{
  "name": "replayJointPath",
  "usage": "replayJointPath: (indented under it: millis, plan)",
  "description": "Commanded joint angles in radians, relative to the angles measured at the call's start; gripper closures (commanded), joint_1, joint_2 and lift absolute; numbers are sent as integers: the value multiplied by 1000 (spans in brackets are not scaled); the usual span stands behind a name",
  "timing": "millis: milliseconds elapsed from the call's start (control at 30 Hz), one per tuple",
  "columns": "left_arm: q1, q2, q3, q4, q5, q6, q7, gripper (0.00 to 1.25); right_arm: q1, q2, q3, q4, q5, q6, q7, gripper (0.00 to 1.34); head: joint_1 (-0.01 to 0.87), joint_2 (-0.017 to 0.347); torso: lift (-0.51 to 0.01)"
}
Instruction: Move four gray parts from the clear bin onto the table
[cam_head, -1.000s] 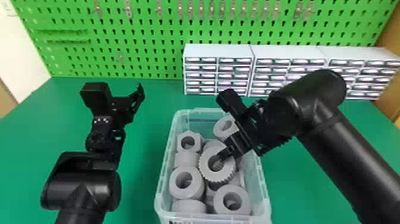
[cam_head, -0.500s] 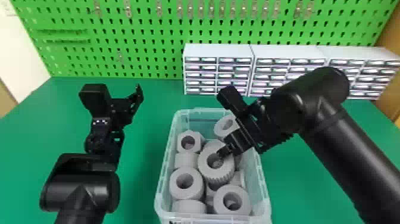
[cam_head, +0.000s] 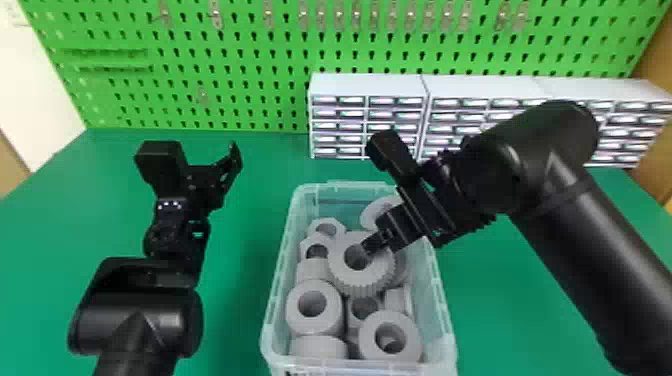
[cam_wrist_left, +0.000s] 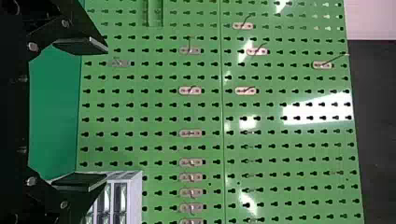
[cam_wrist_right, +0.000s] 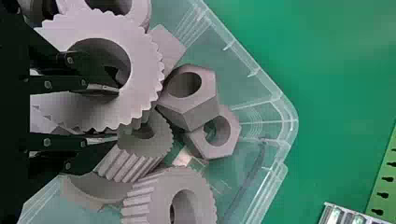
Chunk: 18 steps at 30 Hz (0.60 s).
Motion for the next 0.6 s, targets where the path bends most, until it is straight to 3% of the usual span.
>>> replayJointPath:
  millis: [0, 567]
  plan:
    - [3, 0, -1, 0, 0, 0, 0, 295, 2, -2, -21, -20, 2, 3, 0, 995, 693, 72, -52]
    - [6, 0, 4, 0, -2, 1, 0, 295, 5, -2, -145, -104, 55, 3, 0, 998, 693, 72, -52]
